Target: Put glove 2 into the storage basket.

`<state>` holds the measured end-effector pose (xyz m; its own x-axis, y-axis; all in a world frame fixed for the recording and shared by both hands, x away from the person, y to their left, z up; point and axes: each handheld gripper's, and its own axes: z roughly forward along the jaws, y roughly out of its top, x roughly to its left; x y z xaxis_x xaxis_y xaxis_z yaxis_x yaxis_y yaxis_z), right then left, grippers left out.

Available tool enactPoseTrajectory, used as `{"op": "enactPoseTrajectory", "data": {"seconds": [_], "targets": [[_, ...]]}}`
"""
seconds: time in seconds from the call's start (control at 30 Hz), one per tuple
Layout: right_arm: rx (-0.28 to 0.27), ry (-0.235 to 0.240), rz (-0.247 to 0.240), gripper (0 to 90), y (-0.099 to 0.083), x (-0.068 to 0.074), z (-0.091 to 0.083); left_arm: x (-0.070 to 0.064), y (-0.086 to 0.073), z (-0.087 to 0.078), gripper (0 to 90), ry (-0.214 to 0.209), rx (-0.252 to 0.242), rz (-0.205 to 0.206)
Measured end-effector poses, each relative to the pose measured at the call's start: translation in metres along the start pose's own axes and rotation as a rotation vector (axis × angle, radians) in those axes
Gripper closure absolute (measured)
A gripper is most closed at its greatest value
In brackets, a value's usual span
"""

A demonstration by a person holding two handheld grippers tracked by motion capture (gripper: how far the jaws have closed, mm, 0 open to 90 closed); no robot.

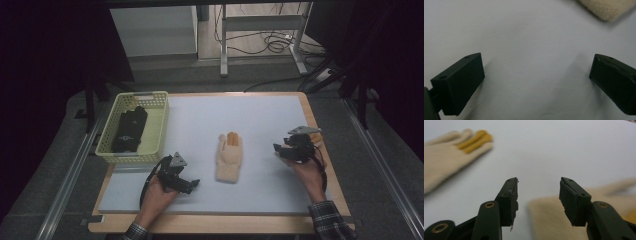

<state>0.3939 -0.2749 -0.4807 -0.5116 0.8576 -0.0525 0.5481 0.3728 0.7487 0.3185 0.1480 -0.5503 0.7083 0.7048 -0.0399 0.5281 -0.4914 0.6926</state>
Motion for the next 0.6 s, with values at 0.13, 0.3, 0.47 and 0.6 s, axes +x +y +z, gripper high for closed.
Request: {"op": "enactPoseTrajectory", "data": {"seconds": [0.13, 0.3, 0.47, 0.6], "targets": [[0.016, -0.050, 0.044, 43.1, -0.007, -0.025, -0.010, 0.000, 0.000, 0.000, 0.0, 0.000, 0.000, 0.001], [0.035, -0.104, 0.098, 36.0, -0.018, -0.048, -0.012, 0.000, 0.000, 0.000, 0.0, 0.000, 0.000, 0.000], [0.065, -0.124, 0.121, 32.6, -0.030, -0.058, 0.001, 0.000, 0.000, 0.000, 0.0, 0.001, 0.000, 0.002], [0.071, -0.136, 0.128, 34.2, -0.036, -0.062, 0.012, 0.000, 0.000, 0.000, 0.0, 0.001, 0.000, 0.002]]}}
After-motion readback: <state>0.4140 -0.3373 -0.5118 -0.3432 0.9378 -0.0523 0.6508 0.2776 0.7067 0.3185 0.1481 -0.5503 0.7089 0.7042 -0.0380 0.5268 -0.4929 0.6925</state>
